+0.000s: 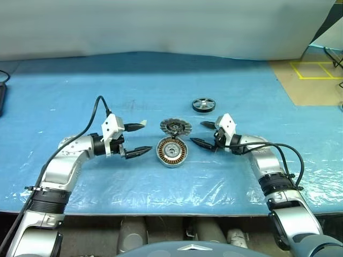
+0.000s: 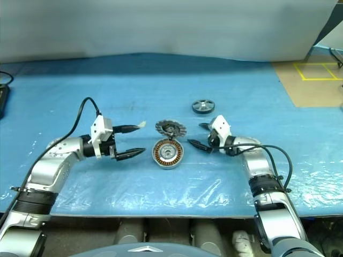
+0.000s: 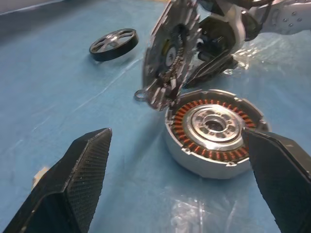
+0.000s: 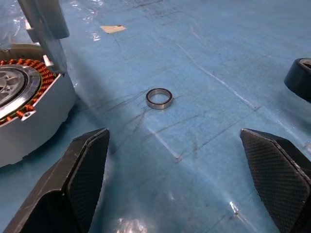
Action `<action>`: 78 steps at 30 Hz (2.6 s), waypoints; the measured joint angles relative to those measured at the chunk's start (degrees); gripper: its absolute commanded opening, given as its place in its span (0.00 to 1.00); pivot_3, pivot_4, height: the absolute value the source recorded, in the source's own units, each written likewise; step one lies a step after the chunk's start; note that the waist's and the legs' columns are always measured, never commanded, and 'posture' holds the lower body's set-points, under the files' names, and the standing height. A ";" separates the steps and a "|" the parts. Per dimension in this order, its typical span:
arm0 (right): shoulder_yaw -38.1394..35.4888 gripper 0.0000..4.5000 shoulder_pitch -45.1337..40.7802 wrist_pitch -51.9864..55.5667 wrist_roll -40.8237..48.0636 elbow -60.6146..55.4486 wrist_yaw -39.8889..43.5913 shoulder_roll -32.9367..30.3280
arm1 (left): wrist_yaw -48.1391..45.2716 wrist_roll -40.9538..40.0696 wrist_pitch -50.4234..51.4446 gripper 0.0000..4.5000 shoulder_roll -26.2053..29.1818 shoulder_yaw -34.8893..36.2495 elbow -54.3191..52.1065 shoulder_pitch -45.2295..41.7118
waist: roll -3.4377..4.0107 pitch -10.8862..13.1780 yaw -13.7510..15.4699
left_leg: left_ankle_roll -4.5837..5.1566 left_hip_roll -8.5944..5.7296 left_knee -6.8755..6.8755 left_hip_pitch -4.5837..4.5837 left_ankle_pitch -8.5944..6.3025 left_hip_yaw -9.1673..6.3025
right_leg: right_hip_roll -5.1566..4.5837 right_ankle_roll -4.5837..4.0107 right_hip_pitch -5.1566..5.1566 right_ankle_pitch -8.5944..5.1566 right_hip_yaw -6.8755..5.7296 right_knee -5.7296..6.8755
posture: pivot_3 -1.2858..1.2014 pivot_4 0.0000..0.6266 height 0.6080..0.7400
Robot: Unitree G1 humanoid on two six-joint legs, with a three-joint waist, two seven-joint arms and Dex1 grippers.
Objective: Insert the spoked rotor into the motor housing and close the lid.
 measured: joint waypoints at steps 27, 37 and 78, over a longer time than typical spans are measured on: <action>3.71 1.00 -12.02 -10.08 -5.93 19.40 -1.46 9.08 | 5.61 0.46 -5.87 1.00 -3.62 0.06 1.80 2.80 | 0.00 0.00 -0.16 | 0.05 0.08 0.11 0.01 0.00 0.06 | -0.01 -0.15 -0.29 -0.03 -0.02 0.21 | 0.52 0.24 1.00; 3.29 0.71 -15.09 -13.36 -7.58 25.74 -4.58 10.17 | 6.24 1.41 -6.03 1.00 -3.63 0.06 2.66 2.51 | 0.00 -0.02 -0.19 | 0.05 0.09 0.16 0.01 0.00 0.08 | -0.02 -0.18 -0.26 -0.01 -0.02 0.25 | 0.52 0.24 1.00; 2.22 0.13 5.39 1.43 -1.84 -14.24 7.39 -5.34 | -0.11 1.26 -8.54 1.00 -3.90 -0.46 5.10 1.55 | 0.01 -0.09 0.12 | 0.16 0.07 0.03 0.00 -0.02 0.15 | -0.03 -0.17 -0.29 0.00 0.00 0.06 | 0.52 0.24 1.00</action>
